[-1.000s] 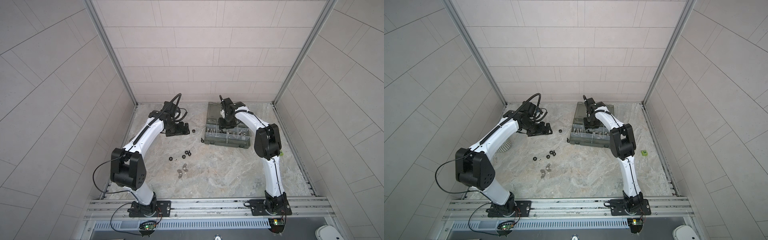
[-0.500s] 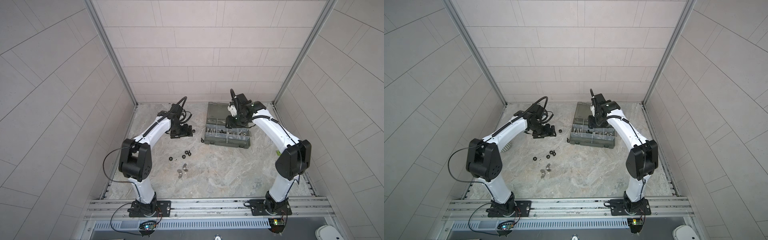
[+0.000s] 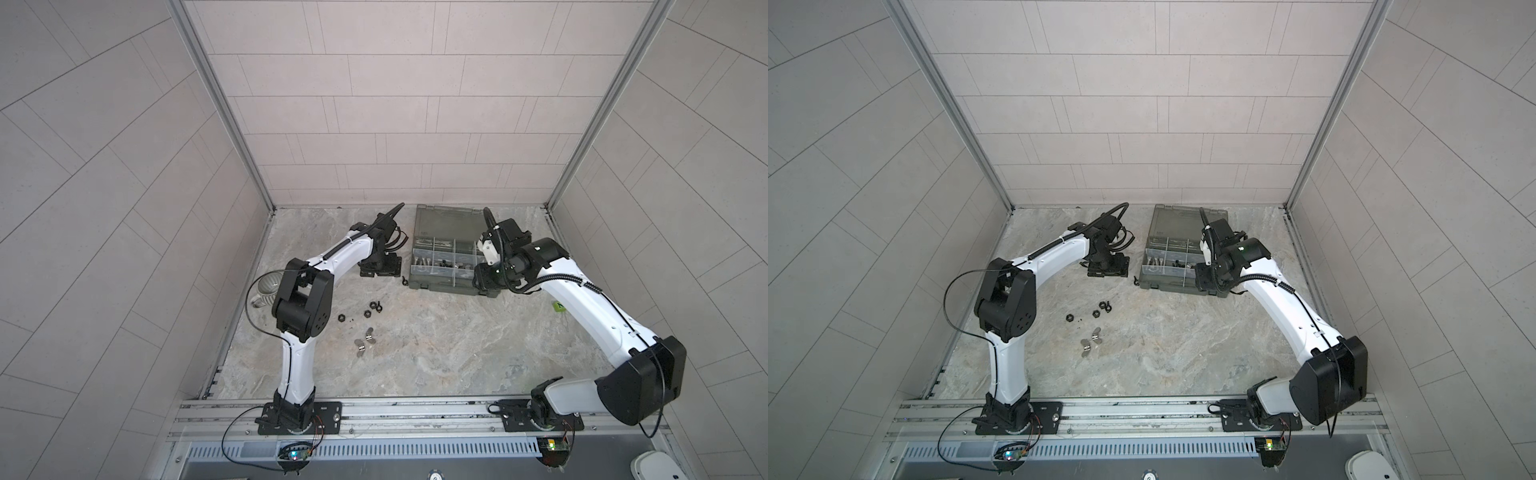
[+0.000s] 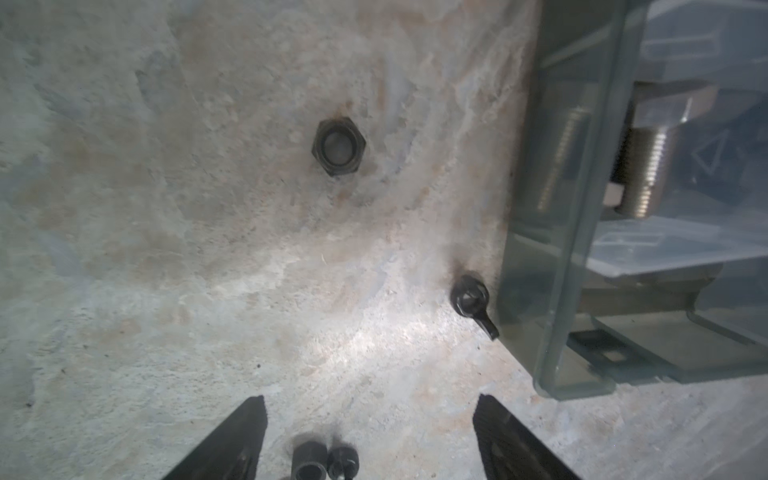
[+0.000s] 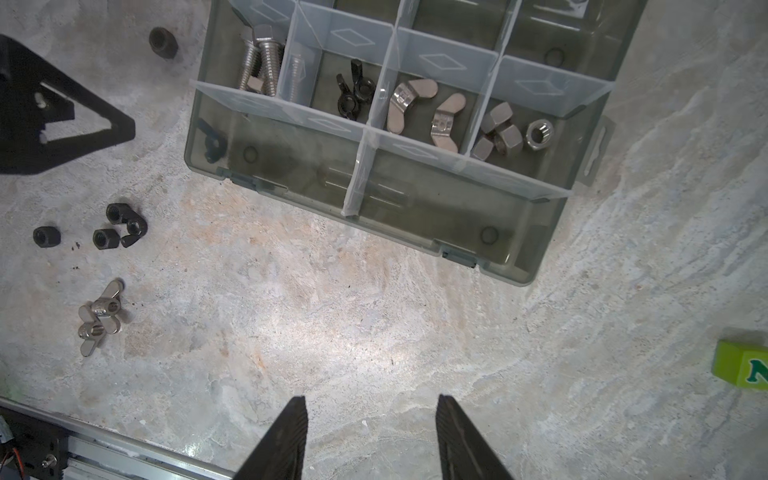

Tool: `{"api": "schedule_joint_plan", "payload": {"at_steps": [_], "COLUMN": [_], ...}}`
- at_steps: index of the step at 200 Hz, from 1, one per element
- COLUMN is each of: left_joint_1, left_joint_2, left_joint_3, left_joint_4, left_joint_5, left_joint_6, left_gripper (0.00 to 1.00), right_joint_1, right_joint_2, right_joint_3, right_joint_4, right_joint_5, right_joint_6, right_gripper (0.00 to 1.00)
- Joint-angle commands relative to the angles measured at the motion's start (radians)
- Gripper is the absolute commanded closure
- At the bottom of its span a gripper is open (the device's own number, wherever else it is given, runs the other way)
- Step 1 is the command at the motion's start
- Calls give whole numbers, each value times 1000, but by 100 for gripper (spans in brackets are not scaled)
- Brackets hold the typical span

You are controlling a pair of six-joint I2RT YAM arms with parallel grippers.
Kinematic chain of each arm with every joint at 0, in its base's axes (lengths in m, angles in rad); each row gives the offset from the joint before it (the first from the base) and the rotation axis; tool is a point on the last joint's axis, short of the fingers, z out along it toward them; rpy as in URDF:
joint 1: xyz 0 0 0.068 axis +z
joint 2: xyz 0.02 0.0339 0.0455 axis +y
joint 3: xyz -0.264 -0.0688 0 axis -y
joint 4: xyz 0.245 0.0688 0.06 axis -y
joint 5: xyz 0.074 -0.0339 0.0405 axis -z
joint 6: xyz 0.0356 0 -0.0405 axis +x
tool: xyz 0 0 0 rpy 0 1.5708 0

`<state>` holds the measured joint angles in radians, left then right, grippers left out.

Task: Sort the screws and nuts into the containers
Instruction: 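Move the left gripper to a black wing nut while the right arm withdraws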

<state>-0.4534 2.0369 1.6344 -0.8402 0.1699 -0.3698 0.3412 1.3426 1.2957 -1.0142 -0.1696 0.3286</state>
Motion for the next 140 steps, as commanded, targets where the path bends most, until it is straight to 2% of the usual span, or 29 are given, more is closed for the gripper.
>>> {"api": "schedule_joint_plan", "payload": {"at_steps": [1,102,140], "left_joint_1": [-13,-94,-131], "left_joint_2": [44,181,197], "left_joint_3": [36,201,232], "left_joint_4": [-8,-23,-53], "left_joint_5": [-52,-43,-52], "left_joint_6": [-15,-47,-48], "left_gripper": [15,16,16], "right_joint_1": [-2,-33,-53], "right_joint_2": [-73,-173,-191], "right_joint_3": [-38,-93,-103], "right_joint_4": [18,-30,-44], "right_joint_5": [55,80,81], "right_joint_6": [5,-7,-22], "right_gripper": [48,46,41]}}
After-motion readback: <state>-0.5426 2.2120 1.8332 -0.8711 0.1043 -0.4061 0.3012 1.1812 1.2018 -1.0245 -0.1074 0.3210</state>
